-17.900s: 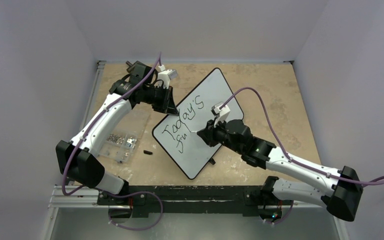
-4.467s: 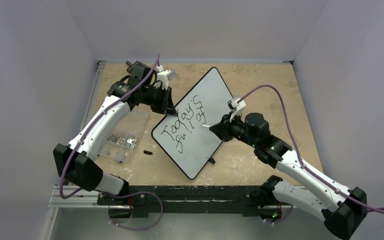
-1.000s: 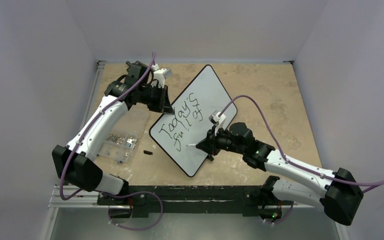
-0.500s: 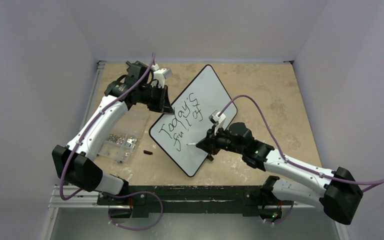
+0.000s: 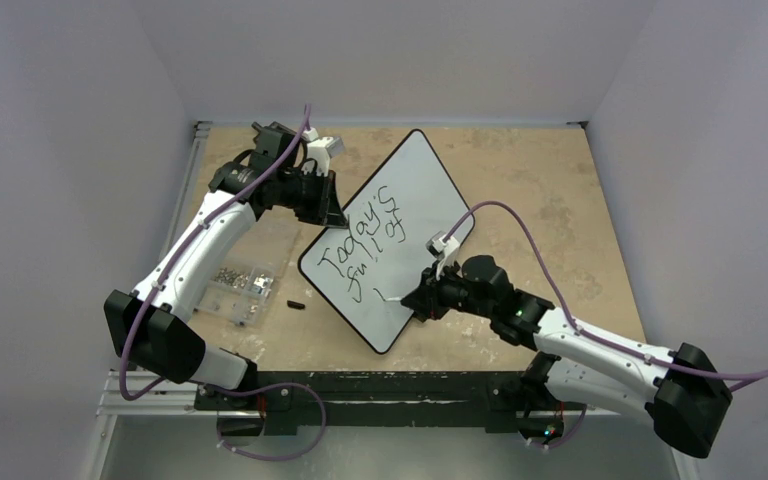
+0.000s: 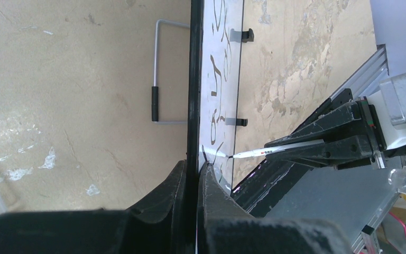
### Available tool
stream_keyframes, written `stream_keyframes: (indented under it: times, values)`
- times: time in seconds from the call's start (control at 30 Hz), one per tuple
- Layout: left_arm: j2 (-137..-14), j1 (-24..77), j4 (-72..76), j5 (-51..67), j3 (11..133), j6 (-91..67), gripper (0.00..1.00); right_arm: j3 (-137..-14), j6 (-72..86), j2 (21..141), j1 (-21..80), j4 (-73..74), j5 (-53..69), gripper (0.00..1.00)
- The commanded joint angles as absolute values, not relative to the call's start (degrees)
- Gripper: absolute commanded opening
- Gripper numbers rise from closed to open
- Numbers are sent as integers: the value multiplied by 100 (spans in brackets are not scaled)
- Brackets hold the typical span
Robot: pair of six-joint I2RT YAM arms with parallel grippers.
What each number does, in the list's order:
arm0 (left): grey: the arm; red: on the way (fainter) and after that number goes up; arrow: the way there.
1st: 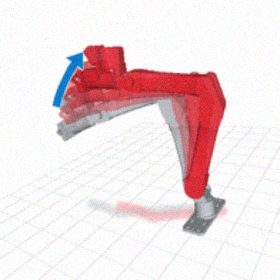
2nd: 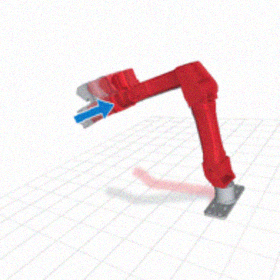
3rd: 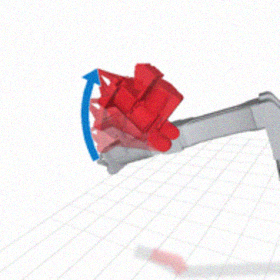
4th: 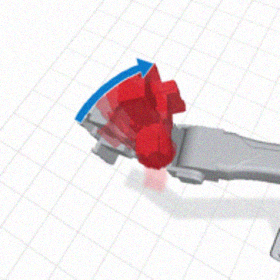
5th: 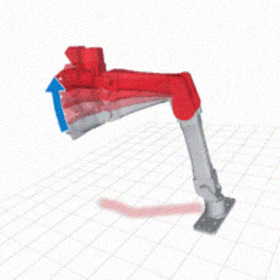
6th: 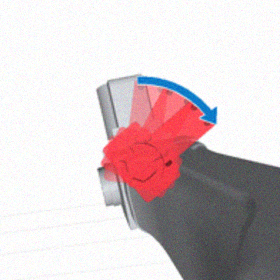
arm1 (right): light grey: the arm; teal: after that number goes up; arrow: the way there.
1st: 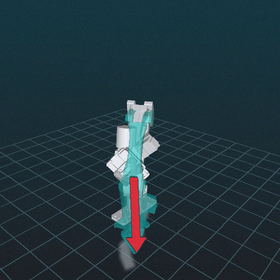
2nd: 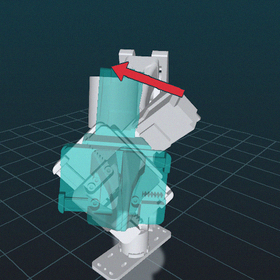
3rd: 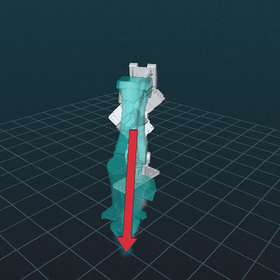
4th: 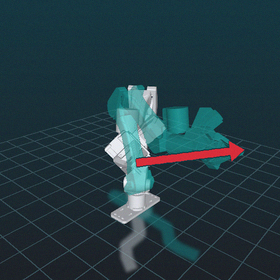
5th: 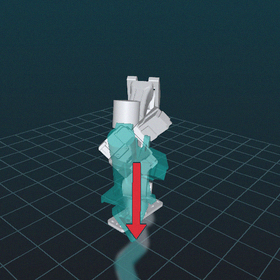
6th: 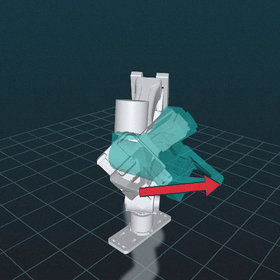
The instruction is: Write a sentence on the whiteboard
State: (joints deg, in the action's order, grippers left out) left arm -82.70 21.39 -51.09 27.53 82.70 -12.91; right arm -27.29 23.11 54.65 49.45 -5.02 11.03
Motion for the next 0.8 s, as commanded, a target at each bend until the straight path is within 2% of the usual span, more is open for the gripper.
stream_keyframes:
  times: [0.0, 0.77]
  values:
    - [-8200, 1958, -5001, 1580, 8345, -1081, 0, -2534, 2594, 5326, 4957, -443, 967, 0]
    - [-8182, 1955, -5000, 1595, 8332, -1090, 0, -3325, 2160, 5686, 4958, -154, 760, 0]
